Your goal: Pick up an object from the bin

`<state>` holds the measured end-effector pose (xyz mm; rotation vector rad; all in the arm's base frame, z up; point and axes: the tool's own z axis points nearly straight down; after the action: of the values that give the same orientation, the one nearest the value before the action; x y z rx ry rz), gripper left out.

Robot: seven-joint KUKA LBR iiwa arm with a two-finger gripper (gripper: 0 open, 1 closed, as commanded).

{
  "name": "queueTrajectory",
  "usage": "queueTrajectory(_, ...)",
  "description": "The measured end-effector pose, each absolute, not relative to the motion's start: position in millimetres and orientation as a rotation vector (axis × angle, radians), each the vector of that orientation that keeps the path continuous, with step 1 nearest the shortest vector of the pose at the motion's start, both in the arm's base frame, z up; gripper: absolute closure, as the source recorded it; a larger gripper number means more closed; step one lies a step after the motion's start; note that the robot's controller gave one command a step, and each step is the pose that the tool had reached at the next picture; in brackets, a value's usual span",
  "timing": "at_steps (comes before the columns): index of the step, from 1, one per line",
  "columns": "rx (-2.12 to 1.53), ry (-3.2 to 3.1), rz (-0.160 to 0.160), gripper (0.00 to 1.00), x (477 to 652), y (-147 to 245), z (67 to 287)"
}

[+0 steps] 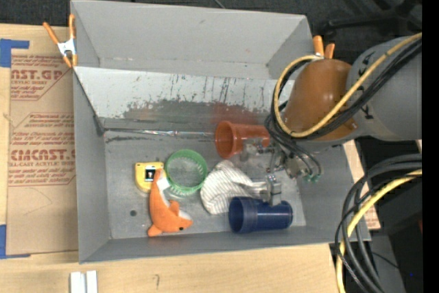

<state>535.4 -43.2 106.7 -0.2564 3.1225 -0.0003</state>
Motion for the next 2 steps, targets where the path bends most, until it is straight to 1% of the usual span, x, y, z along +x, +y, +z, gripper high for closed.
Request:
queueTrajectory(1, -0.266, 3.099, -0.009, 1.0, 526.1, -28.5, 85.5)
queueTrajectory(2, -0.266, 3.099, -0.009, 1.0, 526.0, -28.5, 85.4)
